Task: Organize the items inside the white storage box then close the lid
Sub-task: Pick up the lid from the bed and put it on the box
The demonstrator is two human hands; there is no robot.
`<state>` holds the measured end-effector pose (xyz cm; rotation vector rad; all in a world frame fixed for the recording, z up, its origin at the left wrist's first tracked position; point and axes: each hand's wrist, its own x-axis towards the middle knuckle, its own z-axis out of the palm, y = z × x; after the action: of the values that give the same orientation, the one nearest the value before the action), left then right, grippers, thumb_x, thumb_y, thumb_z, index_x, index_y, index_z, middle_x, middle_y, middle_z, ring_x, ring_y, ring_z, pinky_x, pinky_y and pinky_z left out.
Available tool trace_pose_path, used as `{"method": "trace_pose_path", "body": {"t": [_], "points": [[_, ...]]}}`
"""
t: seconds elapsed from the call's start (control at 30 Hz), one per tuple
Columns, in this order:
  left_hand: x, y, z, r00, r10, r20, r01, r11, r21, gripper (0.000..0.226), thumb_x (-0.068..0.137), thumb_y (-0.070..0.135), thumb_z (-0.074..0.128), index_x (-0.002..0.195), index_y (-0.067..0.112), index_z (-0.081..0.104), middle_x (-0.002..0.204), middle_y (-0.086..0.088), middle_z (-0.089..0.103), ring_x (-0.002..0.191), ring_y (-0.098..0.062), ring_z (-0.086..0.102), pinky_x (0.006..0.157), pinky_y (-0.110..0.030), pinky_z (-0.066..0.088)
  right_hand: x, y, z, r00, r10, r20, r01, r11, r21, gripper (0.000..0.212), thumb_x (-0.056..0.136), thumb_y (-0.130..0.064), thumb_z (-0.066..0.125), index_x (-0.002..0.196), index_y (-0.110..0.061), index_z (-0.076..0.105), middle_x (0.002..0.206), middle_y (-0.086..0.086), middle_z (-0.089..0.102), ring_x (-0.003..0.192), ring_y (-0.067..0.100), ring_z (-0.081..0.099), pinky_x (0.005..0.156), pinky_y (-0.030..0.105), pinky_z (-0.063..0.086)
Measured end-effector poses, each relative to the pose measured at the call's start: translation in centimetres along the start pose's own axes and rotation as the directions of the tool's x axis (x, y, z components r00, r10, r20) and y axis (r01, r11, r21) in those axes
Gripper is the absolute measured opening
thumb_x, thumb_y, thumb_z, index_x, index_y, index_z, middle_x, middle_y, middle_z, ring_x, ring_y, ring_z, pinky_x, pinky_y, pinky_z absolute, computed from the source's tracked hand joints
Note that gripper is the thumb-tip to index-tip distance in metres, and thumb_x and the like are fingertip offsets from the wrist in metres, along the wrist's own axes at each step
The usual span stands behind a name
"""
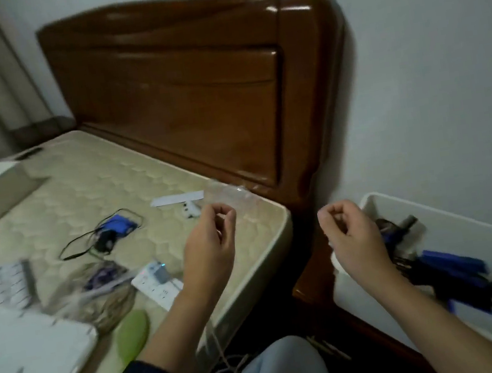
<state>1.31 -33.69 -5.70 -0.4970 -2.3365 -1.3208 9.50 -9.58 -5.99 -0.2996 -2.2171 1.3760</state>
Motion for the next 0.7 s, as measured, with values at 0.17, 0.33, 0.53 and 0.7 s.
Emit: {"method": "trace_pose_path", "body": {"t": [0.17, 0.33, 0.53, 0.7], "points": [[-1.8, -4.4, -9.4, 0.974, -0.132, -0.183, 0.161, 0.974, 0.157, 0.009, 0.106, 0.033, 0.056, 0.106, 0.04, 0.05, 0.075, 0.012, 0.059, 0.067, -0.009, 0.058, 0.054, -0.027, 0.04, -0.2, -4.3, 9.3, 0.975, -0.082, 0.206, 0.081, 0.997, 0.014, 0.005, 0.103, -0.033, 0.064, 0.101, -0.028, 0.064, 0.088, -0.01, 0.067, 0.082, -0.001, 0.064, 0.066, 0.014, 0.047], [-4.9, -11.3, -17.1, 0.876, -0.371, -0.307, 0.453, 0.852, 0.261, 0.023, 0.099, 0.019, 0.062, 0.114, 0.033, 0.053, 0.092, 0.018, 0.06, 0.084, -0.007, 0.064, 0.066, -0.03, 0.04, -2.0, -7.4, 19.0, 0.914, -0.124, 0.386, 0.104, 0.992, 0.073, 0.005, 0.103, -0.032, 0.064, 0.098, -0.033, 0.062, 0.09, -0.01, 0.067, 0.081, 0.001, 0.063, 0.062, 0.01, 0.047], [-11.0, -20.0, -21.8, 0.674, -0.717, -0.18, 0.676, 0.5, 0.541, 0.066, 0.095, 0.034, 0.069, 0.151, 0.014, 0.041, 0.146, -0.012, 0.046, 0.133, -0.034, 0.05, 0.104, -0.046, 0.048, -5.7, -8.2, 28.4, 0.8, -0.1, 0.591, 0.082, 0.995, 0.057, 0.007, 0.101, -0.031, 0.064, 0.101, -0.036, 0.059, 0.093, -0.01, 0.067, 0.076, -0.001, 0.063, 0.063, 0.015, 0.046], [-15.4, -25.4, -21.4, 0.512, -0.851, -0.117, 0.634, 0.282, 0.721, 0.051, 0.101, 0.021, 0.057, 0.149, 0.017, 0.038, 0.15, -0.01, 0.042, 0.135, -0.034, 0.045, 0.106, -0.046, 0.044, -8.9, -8.5, 32.5, 0.662, -0.068, 0.746, 0.144, 0.989, -0.037, 0.019, 0.1, -0.027, 0.064, 0.117, -0.032, 0.055, 0.103, -0.009, 0.063, 0.076, 0.007, 0.062, 0.073, 0.025, 0.052]]}}
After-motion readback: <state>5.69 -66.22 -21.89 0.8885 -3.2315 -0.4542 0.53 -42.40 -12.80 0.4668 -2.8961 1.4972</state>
